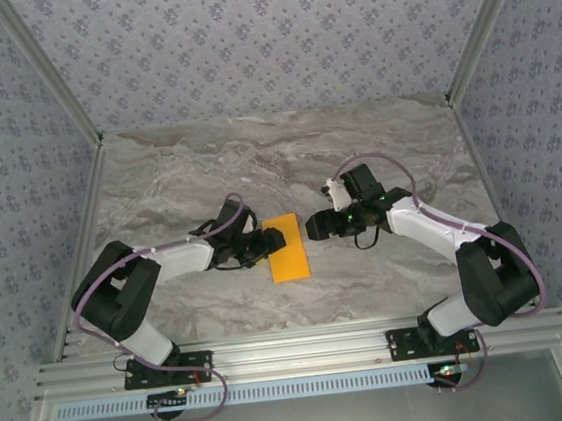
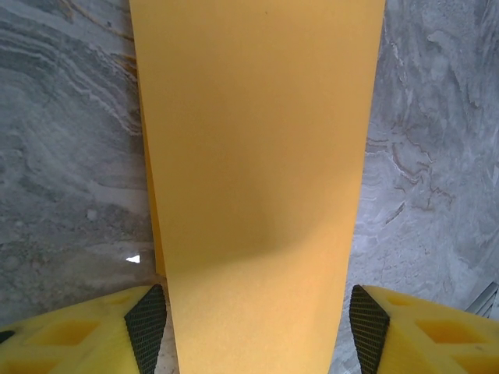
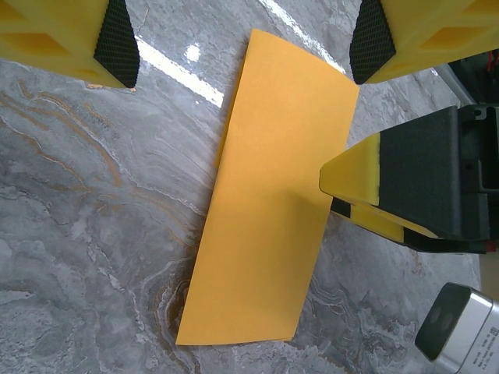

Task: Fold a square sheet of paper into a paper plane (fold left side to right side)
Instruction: Third fold the triangle at the center of the table.

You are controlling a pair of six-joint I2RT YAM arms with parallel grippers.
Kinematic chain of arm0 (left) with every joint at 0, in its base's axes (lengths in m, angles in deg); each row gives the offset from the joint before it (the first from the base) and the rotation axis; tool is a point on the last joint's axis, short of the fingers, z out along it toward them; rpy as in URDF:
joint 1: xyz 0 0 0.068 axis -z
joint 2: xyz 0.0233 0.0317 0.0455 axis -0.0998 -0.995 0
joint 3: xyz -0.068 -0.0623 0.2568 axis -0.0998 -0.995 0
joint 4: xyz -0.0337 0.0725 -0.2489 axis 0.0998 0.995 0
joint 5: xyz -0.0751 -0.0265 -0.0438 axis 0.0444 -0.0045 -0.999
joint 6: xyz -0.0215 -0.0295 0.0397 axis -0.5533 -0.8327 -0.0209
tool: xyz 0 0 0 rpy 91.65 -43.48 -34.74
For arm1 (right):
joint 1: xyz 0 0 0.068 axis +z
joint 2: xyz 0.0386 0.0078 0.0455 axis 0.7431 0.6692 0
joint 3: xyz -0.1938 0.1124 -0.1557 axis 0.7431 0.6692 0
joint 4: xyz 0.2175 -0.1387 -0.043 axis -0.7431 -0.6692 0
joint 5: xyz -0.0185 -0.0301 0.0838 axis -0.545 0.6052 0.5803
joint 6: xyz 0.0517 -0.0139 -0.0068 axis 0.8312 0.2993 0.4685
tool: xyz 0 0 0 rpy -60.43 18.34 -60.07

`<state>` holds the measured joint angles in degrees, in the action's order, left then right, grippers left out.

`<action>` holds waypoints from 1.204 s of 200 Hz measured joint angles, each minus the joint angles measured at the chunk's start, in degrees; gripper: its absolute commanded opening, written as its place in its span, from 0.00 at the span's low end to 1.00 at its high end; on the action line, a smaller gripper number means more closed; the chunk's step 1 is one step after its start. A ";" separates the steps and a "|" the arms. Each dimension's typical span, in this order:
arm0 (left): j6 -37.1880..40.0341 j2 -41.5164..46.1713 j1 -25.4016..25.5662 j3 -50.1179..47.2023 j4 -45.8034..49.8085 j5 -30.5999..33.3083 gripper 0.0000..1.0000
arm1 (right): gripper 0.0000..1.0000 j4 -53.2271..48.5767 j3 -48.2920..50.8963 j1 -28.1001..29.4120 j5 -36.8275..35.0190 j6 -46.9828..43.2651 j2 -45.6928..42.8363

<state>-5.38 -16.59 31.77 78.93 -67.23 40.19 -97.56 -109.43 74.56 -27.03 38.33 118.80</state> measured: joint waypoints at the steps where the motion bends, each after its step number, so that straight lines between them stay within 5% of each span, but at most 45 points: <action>1: 0.00 -0.02 0.00 0.00 0.00 0.00 0.65 | 0.76 0.00 0.00 0.00 0.00 -0.02 0.00; 83: -1.05 -0.02 0.00 0.00 -0.37 -0.68 0.34 | 0.72 2.03 6.03 3.37 -4.02 -3.65 -8.00; 124: -1.49 0.33 0.00 0.00 -0.02 -0.63 0.24 | 0.80 9.73 14.62 15.30 -14.25 -9.22 -15.21; 175: -1.51 2.67 0.00 0.00 0.94 -0.63 0.17 | 0.85 21.24 19.96 32.48 -30.51 -17.51 -11.15; 241: -1.77 3.17 0.00 0.00 1.53 -0.63 0.16 | 0.87 29.38 18.84 39.60 -43.21 -24.70 0.42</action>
<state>-7.15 -13.42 31.77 78.93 -65.70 39.56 -68.18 -90.59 114.17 -70.24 13.63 119.22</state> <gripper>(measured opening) 0.160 0.867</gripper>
